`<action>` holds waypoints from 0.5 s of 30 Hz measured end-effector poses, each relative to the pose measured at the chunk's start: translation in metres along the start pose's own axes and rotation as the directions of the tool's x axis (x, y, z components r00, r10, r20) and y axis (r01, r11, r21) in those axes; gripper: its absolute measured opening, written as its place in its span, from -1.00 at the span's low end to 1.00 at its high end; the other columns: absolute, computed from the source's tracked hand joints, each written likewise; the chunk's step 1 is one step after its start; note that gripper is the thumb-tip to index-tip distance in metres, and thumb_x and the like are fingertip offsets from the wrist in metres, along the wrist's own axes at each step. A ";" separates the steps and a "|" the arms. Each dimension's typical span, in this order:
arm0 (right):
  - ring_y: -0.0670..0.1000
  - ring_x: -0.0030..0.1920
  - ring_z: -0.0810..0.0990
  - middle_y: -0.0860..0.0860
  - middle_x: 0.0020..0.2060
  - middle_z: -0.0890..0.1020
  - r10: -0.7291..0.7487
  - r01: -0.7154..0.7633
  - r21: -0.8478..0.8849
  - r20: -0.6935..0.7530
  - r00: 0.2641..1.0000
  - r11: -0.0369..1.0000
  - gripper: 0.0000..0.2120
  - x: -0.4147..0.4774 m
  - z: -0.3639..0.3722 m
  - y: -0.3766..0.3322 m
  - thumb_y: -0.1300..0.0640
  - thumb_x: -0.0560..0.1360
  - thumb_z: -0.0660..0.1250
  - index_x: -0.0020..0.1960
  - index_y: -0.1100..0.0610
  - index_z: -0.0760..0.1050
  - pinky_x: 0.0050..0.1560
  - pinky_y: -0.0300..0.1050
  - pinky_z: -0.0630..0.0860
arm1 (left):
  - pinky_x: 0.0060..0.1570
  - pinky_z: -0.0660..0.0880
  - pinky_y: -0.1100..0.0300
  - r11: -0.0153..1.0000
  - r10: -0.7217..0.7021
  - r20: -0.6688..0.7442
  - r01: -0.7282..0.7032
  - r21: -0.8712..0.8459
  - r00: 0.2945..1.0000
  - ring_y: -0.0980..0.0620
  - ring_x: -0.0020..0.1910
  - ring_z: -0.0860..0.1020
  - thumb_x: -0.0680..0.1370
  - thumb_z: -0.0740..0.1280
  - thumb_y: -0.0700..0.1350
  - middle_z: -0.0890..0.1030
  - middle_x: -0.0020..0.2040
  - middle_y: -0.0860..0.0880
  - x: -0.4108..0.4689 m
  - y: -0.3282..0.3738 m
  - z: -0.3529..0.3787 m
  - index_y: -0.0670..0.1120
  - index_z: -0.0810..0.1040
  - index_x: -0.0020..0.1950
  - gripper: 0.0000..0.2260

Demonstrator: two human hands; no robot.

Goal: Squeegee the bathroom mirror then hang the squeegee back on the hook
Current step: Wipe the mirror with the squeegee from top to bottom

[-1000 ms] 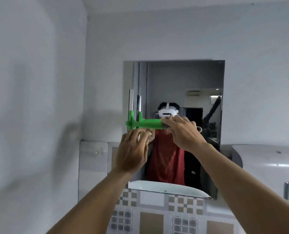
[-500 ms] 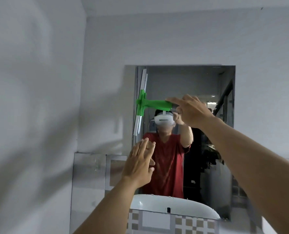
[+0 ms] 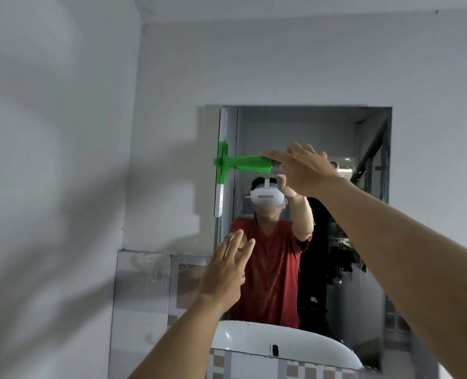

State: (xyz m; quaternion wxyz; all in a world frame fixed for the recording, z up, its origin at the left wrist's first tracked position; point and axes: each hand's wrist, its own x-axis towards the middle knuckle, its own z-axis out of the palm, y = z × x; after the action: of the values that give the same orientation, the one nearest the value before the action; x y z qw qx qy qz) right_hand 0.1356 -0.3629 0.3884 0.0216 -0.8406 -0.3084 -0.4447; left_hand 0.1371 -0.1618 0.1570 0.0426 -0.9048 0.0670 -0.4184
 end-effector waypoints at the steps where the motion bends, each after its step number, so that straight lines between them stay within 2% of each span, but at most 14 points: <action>1: 0.17 0.22 0.44 0.06 0.13 0.44 -0.003 0.003 0.000 -0.005 1.000 1.000 -0.31 -0.001 0.000 0.001 0.30 0.60 0.20 0.54 -0.30 0.18 0.19 0.26 0.46 | 0.60 0.07 -0.06 1.000 0.000 0.002 0.000 -0.002 1.000 -0.15 0.64 -0.16 0.59 0.33 -0.16 -0.15 0.67 -0.10 0.000 -0.001 0.001 0.05 -0.13 0.66 -0.20; 5: 0.15 0.20 0.45 0.00 0.04 0.39 -0.003 0.003 0.021 0.003 1.000 1.000 -0.34 -0.006 0.000 0.013 0.27 0.61 0.20 0.54 -0.31 0.18 0.19 0.25 0.47 | 0.60 0.05 -0.06 1.000 -0.002 -0.001 0.002 -0.013 1.000 -0.14 0.64 -0.18 0.60 0.30 -0.17 -0.18 0.67 -0.10 0.000 -0.001 0.001 0.05 -0.16 0.65 -0.20; 11: 0.17 0.21 0.45 0.09 0.13 0.45 0.021 -0.021 -0.045 0.000 1.000 0.999 -0.31 -0.018 -0.008 0.042 0.30 0.60 0.21 0.56 -0.27 0.16 0.21 0.24 0.48 | 0.61 -0.01 -0.06 1.000 0.002 -0.029 -0.002 -0.001 1.000 -0.14 0.63 -0.22 0.59 0.28 -0.20 -0.20 0.67 -0.11 -0.001 0.000 0.006 0.05 -0.20 0.65 -0.18; 15: 0.18 0.21 0.46 0.11 0.16 0.47 0.028 -0.028 -0.056 0.003 1.000 0.998 -0.28 -0.026 -0.011 0.053 0.30 0.58 0.26 0.56 -0.27 0.16 0.20 0.25 0.49 | 0.61 -0.13 -0.05 1.000 -0.003 -0.037 0.004 0.029 0.999 -0.17 0.64 -0.19 0.57 0.30 -0.22 -0.21 0.66 -0.14 0.000 0.001 0.005 0.02 -0.25 0.62 -0.15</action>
State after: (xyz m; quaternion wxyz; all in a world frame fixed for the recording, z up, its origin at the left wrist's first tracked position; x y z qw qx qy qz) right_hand 0.1454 -0.4219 0.3879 0.0035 -0.8459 -0.2841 -0.4513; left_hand 0.1408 -0.1630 0.1539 0.0537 -0.8964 0.0599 -0.4359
